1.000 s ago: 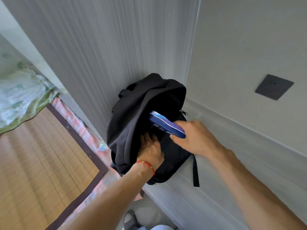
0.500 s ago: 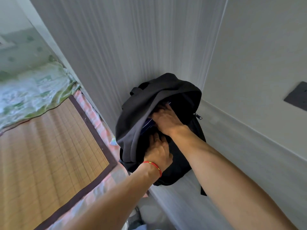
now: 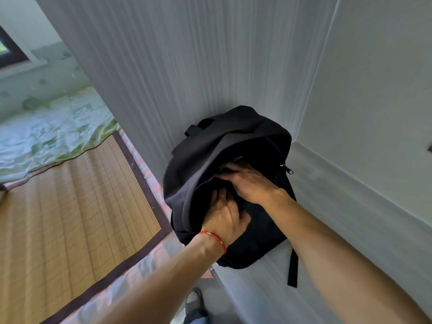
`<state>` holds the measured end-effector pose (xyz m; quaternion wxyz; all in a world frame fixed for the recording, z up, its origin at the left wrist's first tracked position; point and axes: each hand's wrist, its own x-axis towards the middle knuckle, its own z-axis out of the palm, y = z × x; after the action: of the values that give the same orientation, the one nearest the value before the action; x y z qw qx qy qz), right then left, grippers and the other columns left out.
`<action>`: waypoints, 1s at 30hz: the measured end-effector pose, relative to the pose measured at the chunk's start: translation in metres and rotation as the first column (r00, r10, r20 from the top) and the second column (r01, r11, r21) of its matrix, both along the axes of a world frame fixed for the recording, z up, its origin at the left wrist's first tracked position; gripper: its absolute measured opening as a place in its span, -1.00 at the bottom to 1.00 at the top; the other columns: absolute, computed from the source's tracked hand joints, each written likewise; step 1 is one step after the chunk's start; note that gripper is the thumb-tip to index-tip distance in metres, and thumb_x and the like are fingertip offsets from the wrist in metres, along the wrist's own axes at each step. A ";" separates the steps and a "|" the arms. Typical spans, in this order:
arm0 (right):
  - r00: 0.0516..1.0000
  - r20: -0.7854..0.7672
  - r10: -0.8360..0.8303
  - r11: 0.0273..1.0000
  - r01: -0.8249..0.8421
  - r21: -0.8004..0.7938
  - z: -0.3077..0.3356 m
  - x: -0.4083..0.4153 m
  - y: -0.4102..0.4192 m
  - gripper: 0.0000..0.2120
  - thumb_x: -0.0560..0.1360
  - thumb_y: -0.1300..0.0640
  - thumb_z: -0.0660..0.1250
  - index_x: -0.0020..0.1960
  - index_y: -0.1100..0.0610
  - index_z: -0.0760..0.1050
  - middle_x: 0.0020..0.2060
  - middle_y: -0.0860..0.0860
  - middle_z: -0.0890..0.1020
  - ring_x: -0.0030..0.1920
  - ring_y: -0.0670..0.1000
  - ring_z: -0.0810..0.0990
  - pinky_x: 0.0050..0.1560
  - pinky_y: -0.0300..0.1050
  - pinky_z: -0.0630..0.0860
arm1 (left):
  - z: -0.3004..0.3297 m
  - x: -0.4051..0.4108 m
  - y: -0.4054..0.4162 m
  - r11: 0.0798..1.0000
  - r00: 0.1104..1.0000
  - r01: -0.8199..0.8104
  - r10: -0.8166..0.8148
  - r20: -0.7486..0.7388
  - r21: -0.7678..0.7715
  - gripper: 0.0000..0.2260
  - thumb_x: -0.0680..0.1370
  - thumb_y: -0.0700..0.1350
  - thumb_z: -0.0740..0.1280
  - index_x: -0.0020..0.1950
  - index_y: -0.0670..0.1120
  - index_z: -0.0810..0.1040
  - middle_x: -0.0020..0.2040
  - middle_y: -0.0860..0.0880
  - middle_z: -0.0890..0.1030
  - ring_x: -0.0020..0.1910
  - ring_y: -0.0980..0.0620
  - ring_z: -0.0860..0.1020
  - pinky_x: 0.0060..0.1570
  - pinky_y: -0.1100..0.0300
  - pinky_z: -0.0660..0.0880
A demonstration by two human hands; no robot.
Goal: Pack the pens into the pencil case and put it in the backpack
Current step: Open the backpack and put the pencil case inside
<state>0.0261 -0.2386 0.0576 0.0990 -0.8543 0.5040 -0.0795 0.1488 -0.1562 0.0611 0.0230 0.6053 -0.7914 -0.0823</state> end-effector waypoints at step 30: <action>0.959 -0.265 -0.097 0.942 0.174 0.286 0.047 0.020 0.000 -0.59 0.67 0.08 0.10 0.50 -0.10 0.30 0.52 0.05 0.32 0.53 0.17 0.24 0.56 0.11 0.11 | 0.018 0.002 -0.016 0.981 0.956 -0.181 0.191 -0.224 0.063 -0.73 0.60 -0.17 0.16 0.17 -0.30 0.51 0.16 -0.27 0.57 0.19 -0.24 0.50 0.25 -0.06 0.38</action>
<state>0.0463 -0.2382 0.1049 0.1608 -0.7947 0.5767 0.1000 0.1508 -0.1726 0.0795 0.1090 0.6638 -0.7212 -0.1653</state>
